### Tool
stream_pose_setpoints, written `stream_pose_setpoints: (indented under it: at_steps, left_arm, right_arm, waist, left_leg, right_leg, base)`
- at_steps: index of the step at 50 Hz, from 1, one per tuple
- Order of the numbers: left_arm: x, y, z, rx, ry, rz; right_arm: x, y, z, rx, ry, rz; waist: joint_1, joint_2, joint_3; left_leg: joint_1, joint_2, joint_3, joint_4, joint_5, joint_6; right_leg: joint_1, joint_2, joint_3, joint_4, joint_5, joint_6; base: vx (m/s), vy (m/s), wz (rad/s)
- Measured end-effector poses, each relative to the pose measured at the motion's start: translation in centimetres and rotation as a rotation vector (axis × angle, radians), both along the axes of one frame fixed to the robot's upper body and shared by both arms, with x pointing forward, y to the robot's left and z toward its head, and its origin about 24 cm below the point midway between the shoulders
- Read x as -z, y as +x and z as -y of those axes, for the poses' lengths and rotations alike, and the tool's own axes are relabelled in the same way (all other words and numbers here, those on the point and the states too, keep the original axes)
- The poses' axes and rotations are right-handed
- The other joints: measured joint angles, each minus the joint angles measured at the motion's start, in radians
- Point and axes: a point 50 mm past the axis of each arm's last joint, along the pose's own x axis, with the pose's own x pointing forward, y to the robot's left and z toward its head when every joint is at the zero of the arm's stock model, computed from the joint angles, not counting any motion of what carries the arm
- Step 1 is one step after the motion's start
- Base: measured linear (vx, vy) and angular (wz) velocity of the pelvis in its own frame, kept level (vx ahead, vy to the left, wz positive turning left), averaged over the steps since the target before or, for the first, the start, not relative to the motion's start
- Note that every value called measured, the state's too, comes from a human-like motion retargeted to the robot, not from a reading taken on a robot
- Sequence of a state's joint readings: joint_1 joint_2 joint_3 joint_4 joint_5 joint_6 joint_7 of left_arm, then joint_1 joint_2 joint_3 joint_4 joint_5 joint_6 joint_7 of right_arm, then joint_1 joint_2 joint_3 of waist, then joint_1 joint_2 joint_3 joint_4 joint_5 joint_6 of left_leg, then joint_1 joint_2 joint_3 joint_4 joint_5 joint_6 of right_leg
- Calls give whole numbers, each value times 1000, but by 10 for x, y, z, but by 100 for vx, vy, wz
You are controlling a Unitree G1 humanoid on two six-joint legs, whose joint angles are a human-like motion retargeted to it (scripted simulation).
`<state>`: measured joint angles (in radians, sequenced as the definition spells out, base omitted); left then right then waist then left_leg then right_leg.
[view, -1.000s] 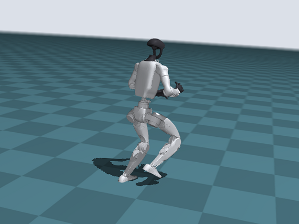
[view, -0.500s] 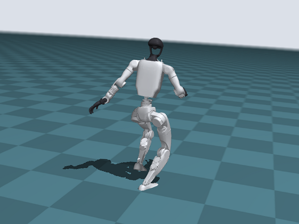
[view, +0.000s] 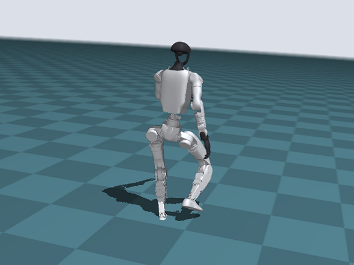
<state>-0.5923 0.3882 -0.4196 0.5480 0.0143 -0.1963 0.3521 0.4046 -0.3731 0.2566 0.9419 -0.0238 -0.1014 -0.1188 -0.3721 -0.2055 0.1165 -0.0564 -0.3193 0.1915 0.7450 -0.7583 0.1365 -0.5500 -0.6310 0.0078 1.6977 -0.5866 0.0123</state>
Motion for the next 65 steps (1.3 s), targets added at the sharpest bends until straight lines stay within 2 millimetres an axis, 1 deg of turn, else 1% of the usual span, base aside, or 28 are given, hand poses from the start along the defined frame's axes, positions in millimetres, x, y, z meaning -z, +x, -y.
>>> stream_pose_setpoints:
  at_steps: [2,5,8,10,11,13,15,16,17,18,19,20,22,23,25,27,28,30,32,35,38,41,45,48,50,53,58,65]
  left_arm:
    - [-1,4,10,33,2,-11]
    - [12,8,13,33,13,-92]
    - [47,5,1,-30,27,-262]
    - [80,-5,-15,-99,37,-414]
    - [100,-15,-27,-142,39,-505]
    - [141,-45,-52,-241,31,-700]
    - [180,-90,-81,-367,2,-900]
    - [196,-116,-97,-442,-3,-991]
    - [210,-145,-112,-517,-12,-1077]
    - [221,-175,-126,-591,-29,-1157]
    - [229,-203,-138,-659,-39,-1225]
    - [235,-230,-147,-724,-44,-1287]
    - [239,-276,-164,-844,-57,-1369]
    - [238,-296,-171,-897,-59,-1397]
    - [235,-333,-183,-995,-72,-1430]
    - [233,-358,-188,-1059,-83,-1447]
    - [231,-369,-190,-1081,-90,-1448]
    - [230,-383,-189,-1107,-103,-1448]
    - [231,-387,-186,-1103,-108,-1438]
    - [233,-378,-179,-1065,-108,-1400]
    - [235,-353,-173,-997,-100,-1320]
    - [233,-319,-167,-918,-93,-1215]
    - [225,-274,-161,-828,-94,-1070]
    - [218,-249,-157,-784,-110,-987]
    - [214,-237,-154,-765,-124,-947]
    - [210,-226,-152,-750,-145,-909]
    - [206,-214,-149,-736,-174,-876]
    - [197,-197,-147,-701,-191,-819]
  right_arm:
    - [4,0,-11,16,41,-5]
    - [9,9,-26,28,100,9]
    - [11,24,-37,42,136,44]
    - [12,38,-39,61,140,77]
    - [11,44,-38,79,133,96]
    - [10,58,-33,127,107,138]
    - [6,73,-24,175,62,188]
    - [3,81,-19,199,41,218]
    - [0,89,-13,216,16,251]
    - [-5,100,-5,219,-18,287]
    - [-11,111,3,219,-49,325]
    - [-18,121,10,216,-79,364]
    - [-31,138,23,202,-138,443]
    - [-37,145,29,196,-164,478]
    - [-51,157,38,166,-217,543]
    - [-59,163,43,148,-248,589]
    - [-63,165,45,134,-262,608]
    - [-68,167,48,109,-280,635]
    - [-70,165,49,91,-292,643]
    - [-68,159,49,78,-307,637]
    - [-65,153,48,67,-316,619]
    - [-63,149,46,58,-320,604]
    - [-61,149,43,47,-321,595]
    - [-61,151,41,43,-320,595]
    - [-62,154,40,42,-320,600]
    - [-64,159,38,48,-320,619]
    - [-72,172,34,59,-311,680]
    - [-92,194,21,43,-280,814]
  waist:
    - [-20,8,-3]
    - [-36,11,-16]
    - [-26,0,-33]
    - [-4,-3,-43]
    - [12,1,-45]
    - [49,20,-43]
    - [90,72,-29]
    - [111,95,-20]
    - [133,138,-8]
    - [157,223,10]
    - [185,292,24]
    - [216,354,36]
    - [273,425,50]
    - [300,441,56]
    - [353,483,54]
    - [400,504,60]
    - [421,507,56]
    - [454,512,57]
    - [473,507,58]
    - [478,488,53]
    - [464,470,48]
    - [445,444,50]
    - [428,401,53]
    - [421,371,56]
    - [419,358,57]
    - [414,344,54]
    - [401,313,49]
    - [363,245,49]
  left_leg:
    - [9,-4,-14,-25,8,-17]
    - [14,-13,-28,-59,11,-37]
    - [33,-28,-35,-101,5,-40]
    - [47,-34,-35,-123,-2,-38]
    - [49,-33,-31,-118,-8,-41]
    - [39,-19,-29,-65,-27,-57]
    - [-1,36,-28,79,-51,-100]
    - [-17,66,-17,171,-36,-136]
    - [-43,126,-10,282,-19,-178]
    - [-88,245,-10,430,-2,-232]
    - [-129,335,-26,554,40,-282]
    - [-170,411,-49,667,94,-330]
    - [-235,522,-91,820,160,-358]
    - [-257,565,-106,874,162,-347]
    - [-320,681,-156,929,139,-304]
    - [-358,759,-207,909,79,-256]
    - [-372,779,-228,866,52,-236]
    - [-388,791,-277,761,1,-212]
    - [-385,749,-332,637,-25,-214]
    - [-369,663,-399,497,-22,-226]
    - [-336,604,-408,441,-15,-225]
    - [-302,551,-383,412,-27,-208]
    - [-268,480,-345,381,-38,-191]
    - [-248,436,-317,365,-42,-179]
    - [-239,417,-300,358,-44,-172]
    - [-231,394,-277,350,-50,-158]
    - [-220,343,-229,327,-58,-129]
    - [-180,226,-160,260,-56,-85]
  right_leg:
    - [-57,92,-24,2,-14,-1]
    - [-145,214,-94,-60,-34,9]
    - [-190,291,-196,-205,-56,20]
    - [-184,329,-284,-330,-70,24]
    - [-163,343,-334,-390,-78,20]
    - [-106,375,-430,-492,-93,0]
    - [-33,431,-512,-566,-110,-41]
    - [-13,449,-521,-564,-128,-55]
    - [17,498,-540,-590,-133,-71]
    - [66,608,-574,-674,-111,-95]
    - [104,698,-588,-745,-84,-109]
    - [136,778,-590,-810,-54,-120]
    - [182,867,-562,-883,-17,-121]
    - [192,876,-544,-872,-20,-116]
    - [260,948,-489,-979,15,-114]
    - [292,954,-441,-965,2,-108]
    - [335,965,-403,-1012,11,-107]
    - [391,964,-344,-1039,9,-102]
    - [432,948,-295,-1043,1,-97]
    - [467,913,-246,-1032,-17,-89]
    - [487,872,-225,-1006,-48,-84]
    - [498,815,-219,-968,-84,-78]
    - [503,734,-214,-912,-131,-66]
    - [504,680,-208,-876,-155,-52]
    - [504,654,-204,-860,-161,-43]
    - [499,621,-195,-840,-167,-29]
    - [477,552,-173,-790,-181,-5]
    - [437,412,-122,-676,-205,36]
  base:
    - [29,8,45]
    - [34,1,26]
    - [40,-2,-4]
    - [42,-3,-38]
    - [42,-3,-57]
    - [40,-2,-69]
    - [38,4,-71]
    - [38,12,-68]
    - [37,14,-80]
    - [34,14,-98]
    - [31,16,-111]
    - [30,23,-102]
    - [30,27,-77]
    - [32,27,-63]
    - [33,24,-72]
    - [32,25,-73]
    - [34,24,-72]
    - [32,25,-66]
    - [28,24,-46]
    - [22,21,-17]
    - [17,20,14]
    - [13,18,29]
    - [11,14,26]
    - [9,12,16]
    - [7,12,8]
    - [5,13,4]
    - [4,15,3]
    - [3,16,10]
